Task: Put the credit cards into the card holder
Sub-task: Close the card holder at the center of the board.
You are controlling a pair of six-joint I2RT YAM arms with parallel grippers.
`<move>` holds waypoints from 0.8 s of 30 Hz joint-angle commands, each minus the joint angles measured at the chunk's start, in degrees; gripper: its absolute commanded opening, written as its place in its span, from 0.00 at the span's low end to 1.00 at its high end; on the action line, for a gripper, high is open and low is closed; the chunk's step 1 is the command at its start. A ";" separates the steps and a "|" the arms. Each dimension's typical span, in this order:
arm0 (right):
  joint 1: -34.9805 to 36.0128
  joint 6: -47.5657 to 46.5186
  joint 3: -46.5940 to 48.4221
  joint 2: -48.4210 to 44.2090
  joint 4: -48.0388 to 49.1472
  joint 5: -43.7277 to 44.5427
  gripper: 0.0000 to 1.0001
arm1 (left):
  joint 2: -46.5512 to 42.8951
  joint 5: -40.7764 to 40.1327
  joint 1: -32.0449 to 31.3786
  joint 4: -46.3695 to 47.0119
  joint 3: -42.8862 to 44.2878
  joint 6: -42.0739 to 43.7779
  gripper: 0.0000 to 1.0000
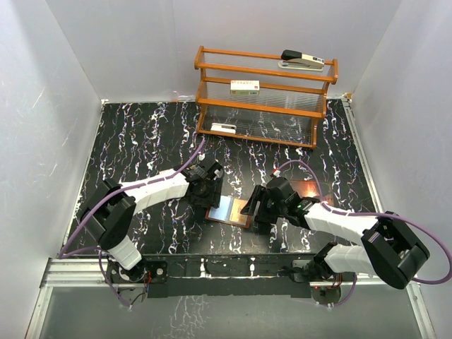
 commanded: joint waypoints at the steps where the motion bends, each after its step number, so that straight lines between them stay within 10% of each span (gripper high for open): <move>1: 0.14 -0.24 1.33 -0.25 3.53 0.28 0.65 | -0.04 -0.38 0.23 1.50 0.28 1.22 0.57; 16: 0.13 -0.20 1.58 1.95 5.50 -0.08 0.66 | 2.26 0.82 0.17 3.10 -1.54 1.49 0.40; 24: 0.11 0.88 1.74 -0.50 7.50 -3.39 0.66 | -1.41 10.33 0.17 7.61 -4.91 -3.17 0.09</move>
